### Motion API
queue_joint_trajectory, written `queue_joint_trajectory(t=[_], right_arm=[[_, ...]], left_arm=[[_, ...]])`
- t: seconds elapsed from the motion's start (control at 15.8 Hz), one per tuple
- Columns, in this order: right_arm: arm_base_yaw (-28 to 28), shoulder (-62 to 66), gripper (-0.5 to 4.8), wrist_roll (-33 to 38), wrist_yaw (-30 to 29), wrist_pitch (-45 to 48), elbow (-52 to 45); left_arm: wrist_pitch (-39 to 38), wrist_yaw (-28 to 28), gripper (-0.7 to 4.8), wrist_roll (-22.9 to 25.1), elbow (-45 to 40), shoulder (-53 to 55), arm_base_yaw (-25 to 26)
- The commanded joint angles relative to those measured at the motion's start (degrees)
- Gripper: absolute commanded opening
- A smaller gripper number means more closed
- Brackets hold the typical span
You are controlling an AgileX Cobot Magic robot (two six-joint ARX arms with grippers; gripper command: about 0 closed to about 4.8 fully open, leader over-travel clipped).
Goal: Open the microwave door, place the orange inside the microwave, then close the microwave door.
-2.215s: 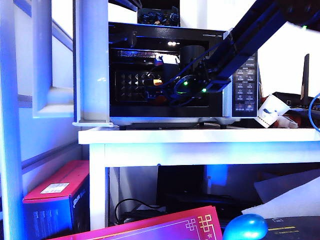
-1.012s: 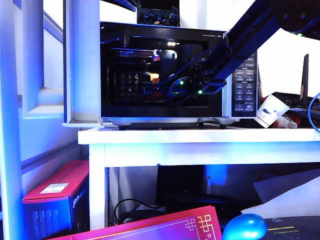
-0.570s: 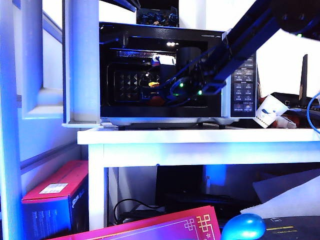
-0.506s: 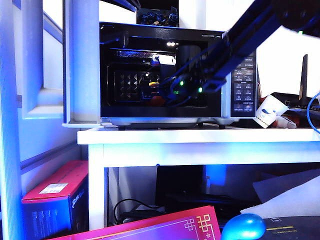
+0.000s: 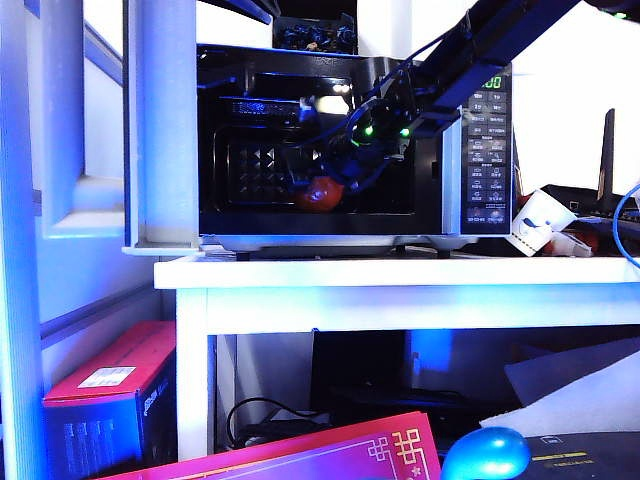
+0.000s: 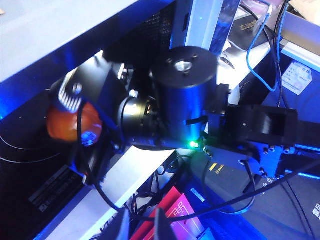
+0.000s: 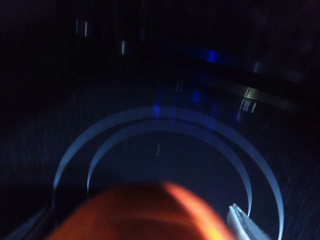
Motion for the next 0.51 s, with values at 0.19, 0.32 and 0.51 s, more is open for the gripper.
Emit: queue_joint_trajectory(t=[0.19, 0.32, 0.51], right_arm=[[0.13, -0.74, 4.79, -2.32, 0.07, -2.86, 0.07], [0.13, -0.66, 4.79, -2.29, 0.04, -0.42, 0.04], [0.13, -0.72, 4.79, -2.29, 0.17, -0.57, 0.15]], left_arm=[[-2.38, -0.02, 0.83, -0.24, -0.13, 0.11, 0.02], [-2.36, -0.02, 0.83, -0.24, -0.13, 0.11, 0.02], [-2.1, -0.04, 0.83, -0.24, -0.13, 0.13, 0.02]])
